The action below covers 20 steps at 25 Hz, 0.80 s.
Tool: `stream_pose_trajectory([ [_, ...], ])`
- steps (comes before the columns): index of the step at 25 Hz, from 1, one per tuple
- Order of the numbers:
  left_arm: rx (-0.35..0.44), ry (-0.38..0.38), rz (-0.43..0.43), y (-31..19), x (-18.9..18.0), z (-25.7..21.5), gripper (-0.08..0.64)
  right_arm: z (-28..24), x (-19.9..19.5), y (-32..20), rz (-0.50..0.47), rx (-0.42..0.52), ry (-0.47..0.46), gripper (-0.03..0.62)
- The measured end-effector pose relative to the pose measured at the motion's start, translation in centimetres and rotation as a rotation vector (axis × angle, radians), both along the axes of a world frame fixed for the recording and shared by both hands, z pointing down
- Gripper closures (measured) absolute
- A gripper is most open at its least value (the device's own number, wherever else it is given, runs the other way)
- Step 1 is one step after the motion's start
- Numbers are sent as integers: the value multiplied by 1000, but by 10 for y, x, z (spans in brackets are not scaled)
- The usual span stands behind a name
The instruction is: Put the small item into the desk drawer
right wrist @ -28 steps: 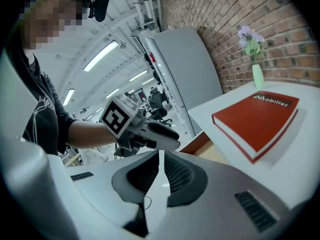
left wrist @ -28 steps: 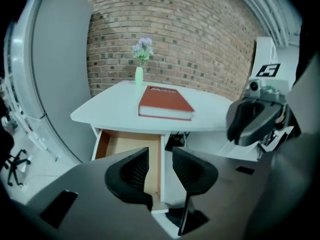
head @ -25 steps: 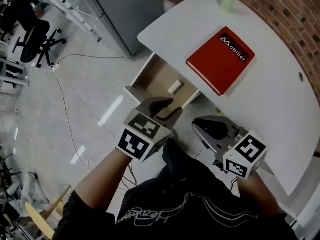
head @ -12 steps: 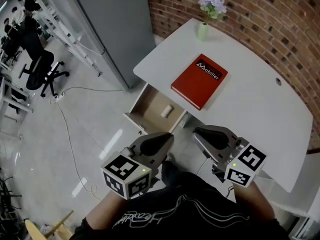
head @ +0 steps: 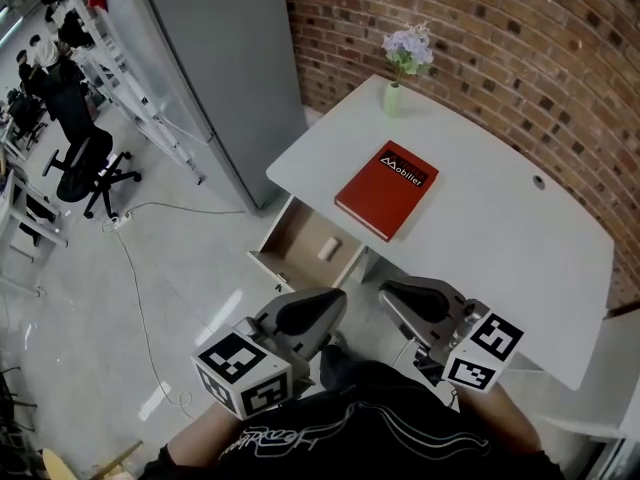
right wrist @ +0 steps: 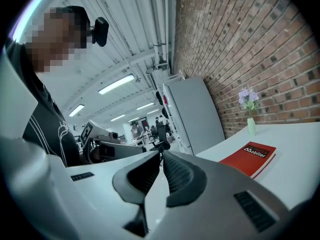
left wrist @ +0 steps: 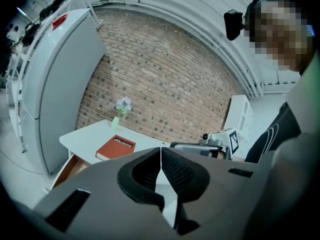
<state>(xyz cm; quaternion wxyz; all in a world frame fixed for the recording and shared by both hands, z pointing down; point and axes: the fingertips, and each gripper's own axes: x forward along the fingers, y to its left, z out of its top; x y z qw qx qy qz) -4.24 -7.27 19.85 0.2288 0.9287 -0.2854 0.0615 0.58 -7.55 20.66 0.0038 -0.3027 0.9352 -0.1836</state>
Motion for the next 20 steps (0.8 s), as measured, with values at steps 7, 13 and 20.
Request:
stream_pose_trajectory([
  [7,37,-14,8,14,1,-11,535,-4,-2,16,3,-3,10,538],
  [13,40,-17,-24,15,-6,-9,537,-5,-5,22,-1,-13,17,538],
  [20,24,1,-20,15,-7,3,538,3,-8,21,-3,-41,-2,538],
])
